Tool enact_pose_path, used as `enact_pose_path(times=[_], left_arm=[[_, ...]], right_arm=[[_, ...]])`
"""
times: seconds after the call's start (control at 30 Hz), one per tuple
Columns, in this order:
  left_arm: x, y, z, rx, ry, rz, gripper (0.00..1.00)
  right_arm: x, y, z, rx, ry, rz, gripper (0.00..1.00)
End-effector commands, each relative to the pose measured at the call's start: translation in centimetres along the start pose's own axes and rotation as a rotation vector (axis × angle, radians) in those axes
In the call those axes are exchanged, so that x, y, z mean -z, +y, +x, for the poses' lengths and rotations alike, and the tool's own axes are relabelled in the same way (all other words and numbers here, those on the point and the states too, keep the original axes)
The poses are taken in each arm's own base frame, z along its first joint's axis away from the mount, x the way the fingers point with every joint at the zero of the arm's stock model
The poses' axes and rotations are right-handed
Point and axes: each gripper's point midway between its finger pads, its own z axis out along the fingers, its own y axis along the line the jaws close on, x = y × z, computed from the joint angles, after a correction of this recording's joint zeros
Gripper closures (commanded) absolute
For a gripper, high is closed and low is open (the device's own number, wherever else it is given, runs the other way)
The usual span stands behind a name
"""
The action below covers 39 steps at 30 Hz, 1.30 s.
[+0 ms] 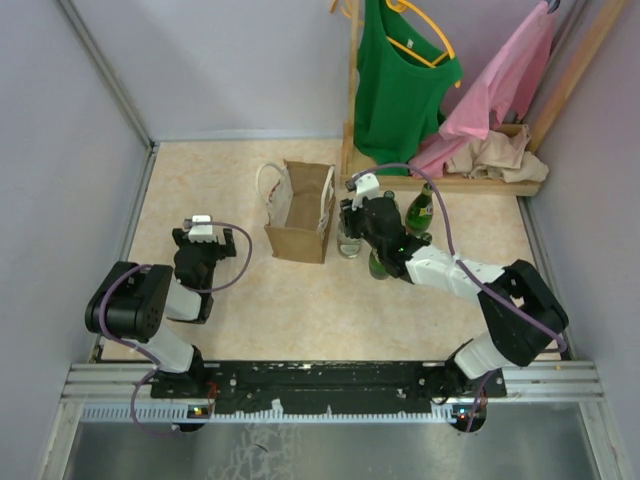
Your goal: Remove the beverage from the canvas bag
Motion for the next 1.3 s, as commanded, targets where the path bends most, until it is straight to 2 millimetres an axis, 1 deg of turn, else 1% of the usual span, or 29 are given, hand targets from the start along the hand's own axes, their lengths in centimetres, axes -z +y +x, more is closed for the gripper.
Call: enact_pose_path(times=[0.0, 0.03, 0.07, 0.2, 0.27, 0.37, 0.4, 0.43, 0.47, 0.53, 0.6, 0.67, 0.73, 0.8, 0.9, 0.93, 0.97, 1.07, 1.17, 1.2, 1.27], left_arm=[[-0.4, 0.0, -0.7, 0.012, -0.024, 0.003, 0.00], [-0.4, -0.1, -0.8, 0.013, -0.025, 0.004, 0.00], [-0.4, 0.0, -0.8, 0.013, -0.025, 0.003, 0.00], [-0.4, 0.0, -0.8, 0.012, -0.025, 0.002, 0.00], [-0.4, 0.0, -0.8, 0.013, -0.025, 0.003, 0.00], [-0.4, 0.0, -0.8, 0.013, -0.026, 0.003, 0.00], [-0.4, 0.0, -0.8, 0.013, -0.025, 0.003, 0.00], [-0.4, 0.0, -0.8, 0.012, -0.025, 0.004, 0.00], [-0.4, 0.0, -0.8, 0.013, -0.025, 0.003, 0.00], [-0.4, 0.0, -0.8, 0.013, -0.026, 0.003, 0.00], [-0.4, 0.0, -0.8, 0.013, -0.025, 0.003, 0.00], [-0.4, 0.0, -0.8, 0.013, -0.025, 0.004, 0.00], [-0.4, 0.0, -0.8, 0.012, -0.025, 0.003, 0.00], [-0.4, 0.0, -0.8, 0.013, -0.026, 0.003, 0.00], [-0.4, 0.0, -0.8, 0.012, -0.025, 0.003, 0.00], [-0.4, 0.0, -0.7, 0.012, -0.024, 0.003, 0.00], [-0.4, -0.1, -0.8, 0.014, -0.026, 0.004, 0.00], [-0.4, 0.0, -0.7, 0.014, -0.023, 0.003, 0.00], [-0.4, 0.0, -0.7, 0.013, -0.022, 0.003, 0.00], [-0.4, 0.0, -0.8, 0.014, -0.024, 0.004, 0.00], [-0.4, 0.0, -0.7, 0.014, -0.023, 0.003, 0.00]], right_arm=[[0.2, 0.5, -8.1, -0.054, -0.251, -0.023, 0.44], [0.2, 0.4, -8.1, -0.054, -0.249, -0.016, 0.30], [0.2, 0.3, -8.1, -0.053, -0.248, -0.011, 0.25], [0.3, 0.1, -8.3, -0.038, -0.245, 0.003, 0.19], [0.5, 0.1, -8.8, -0.031, -0.254, 0.002, 0.18], [1.3, -0.2, -10.8, -0.022, -0.289, 0.014, 0.16], [1.7, -0.4, -11.7, -0.022, -0.307, 0.023, 0.10], [2.3, -0.7, -12.7, -0.021, -0.328, 0.039, 0.03], [2.8, -1.1, -13.5, -0.017, -0.346, 0.053, 0.01], [4.1, -1.9, -15.2, -0.008, -0.390, 0.090, 0.01], [5.5, -3.0, -16.5, 0.004, -0.426, 0.138, 0.01], [6.6, -4.4, -17.2, 0.015, -0.446, 0.193, 0.01], [7.5, -6.3, -17.3, 0.012, -0.446, 0.259, 0.01], [8.2, -8.8, -16.9, -0.027, -0.435, 0.321, 0.01], [9.9, -14.2, -15.7, -0.167, -0.436, 0.431, 0.01], [11.0, -16.3, -15.5, -0.221, -0.451, 0.472, 0.01], [12.1, -18.8, -14.6, -0.282, -0.458, 0.533, 0.01], [15.3, -23.7, -12.4, -0.385, -0.471, 0.690, 0.01], [18.6, -27.6, -9.5, -0.480, -0.453, 0.861, 0.01], [19.7, -28.6, -8.7, -0.509, -0.448, 0.917, 0.01], [21.5, -30.2, -7.1, -0.558, -0.434, 1.004, 0.01]])
